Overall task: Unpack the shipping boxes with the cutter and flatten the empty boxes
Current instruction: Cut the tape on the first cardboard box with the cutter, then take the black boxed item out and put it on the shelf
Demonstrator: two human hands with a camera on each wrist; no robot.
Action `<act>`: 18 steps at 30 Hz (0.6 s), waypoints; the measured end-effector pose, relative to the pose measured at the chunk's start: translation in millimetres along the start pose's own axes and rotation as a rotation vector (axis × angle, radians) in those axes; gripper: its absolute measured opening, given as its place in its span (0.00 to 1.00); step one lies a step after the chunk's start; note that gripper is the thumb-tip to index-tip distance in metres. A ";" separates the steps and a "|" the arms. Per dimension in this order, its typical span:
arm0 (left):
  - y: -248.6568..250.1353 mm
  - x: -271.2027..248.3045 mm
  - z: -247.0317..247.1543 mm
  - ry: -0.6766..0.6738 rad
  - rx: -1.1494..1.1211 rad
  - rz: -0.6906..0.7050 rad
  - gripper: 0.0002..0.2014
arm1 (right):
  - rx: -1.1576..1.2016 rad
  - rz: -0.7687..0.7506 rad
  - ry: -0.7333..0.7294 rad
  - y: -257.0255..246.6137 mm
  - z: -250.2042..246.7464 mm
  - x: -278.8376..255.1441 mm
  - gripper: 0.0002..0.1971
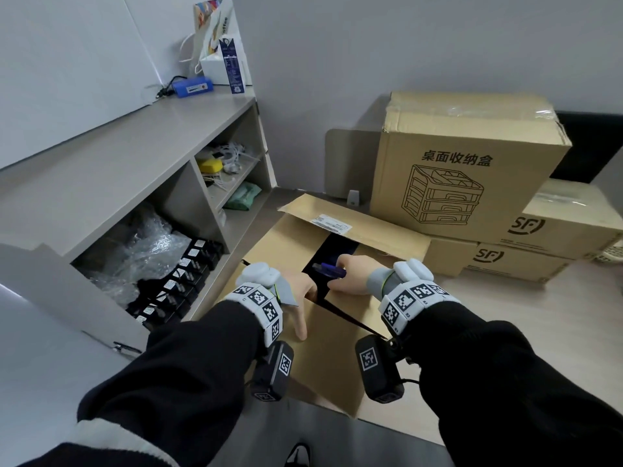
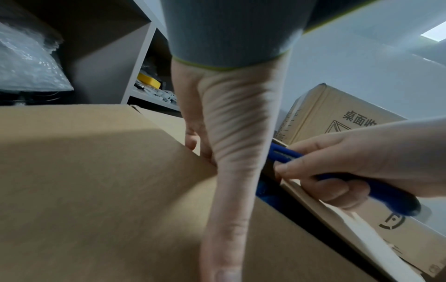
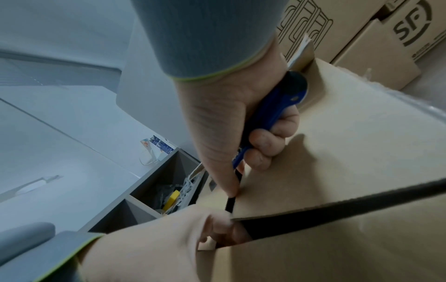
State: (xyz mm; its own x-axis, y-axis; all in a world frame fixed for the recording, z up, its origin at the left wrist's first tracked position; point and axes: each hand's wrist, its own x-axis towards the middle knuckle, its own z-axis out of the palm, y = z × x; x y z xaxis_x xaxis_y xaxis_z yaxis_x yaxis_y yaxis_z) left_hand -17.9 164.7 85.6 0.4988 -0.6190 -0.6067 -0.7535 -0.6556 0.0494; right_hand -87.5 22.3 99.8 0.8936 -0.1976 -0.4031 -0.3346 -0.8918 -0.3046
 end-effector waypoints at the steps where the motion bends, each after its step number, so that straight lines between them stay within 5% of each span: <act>1: -0.8 0.0 1.0 0.001 0.054 -0.003 0.43 | 0.004 0.004 0.005 -1.7 -0.6 -0.6 0.21; 8: 23.0 -11.2 0.2 0.028 0.539 -0.044 0.50 | -0.089 -0.003 0.062 -12.4 0.2 -9.1 0.21; 12: 17.7 -9.0 9.4 0.042 0.355 -0.143 0.55 | -0.079 0.022 0.075 -10.4 1.6 -17.3 0.18; 16: 2.3 -3.4 12.0 0.327 -0.058 -0.333 0.35 | 0.065 0.039 0.152 -2.6 -21.9 -28.8 0.15; 18: 2.3 -11.2 6.8 0.345 0.042 -0.359 0.43 | 0.115 0.060 0.150 4.0 -38.0 -37.2 0.14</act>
State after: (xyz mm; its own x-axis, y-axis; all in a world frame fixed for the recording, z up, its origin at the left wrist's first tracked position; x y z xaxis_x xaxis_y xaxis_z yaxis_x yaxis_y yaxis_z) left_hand -28.1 173.0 87.1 0.8372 -0.4692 -0.2811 -0.5213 -0.8400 -0.1505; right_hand -110.7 10.6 146.4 0.9029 -0.3147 -0.2929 -0.4125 -0.8260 -0.3841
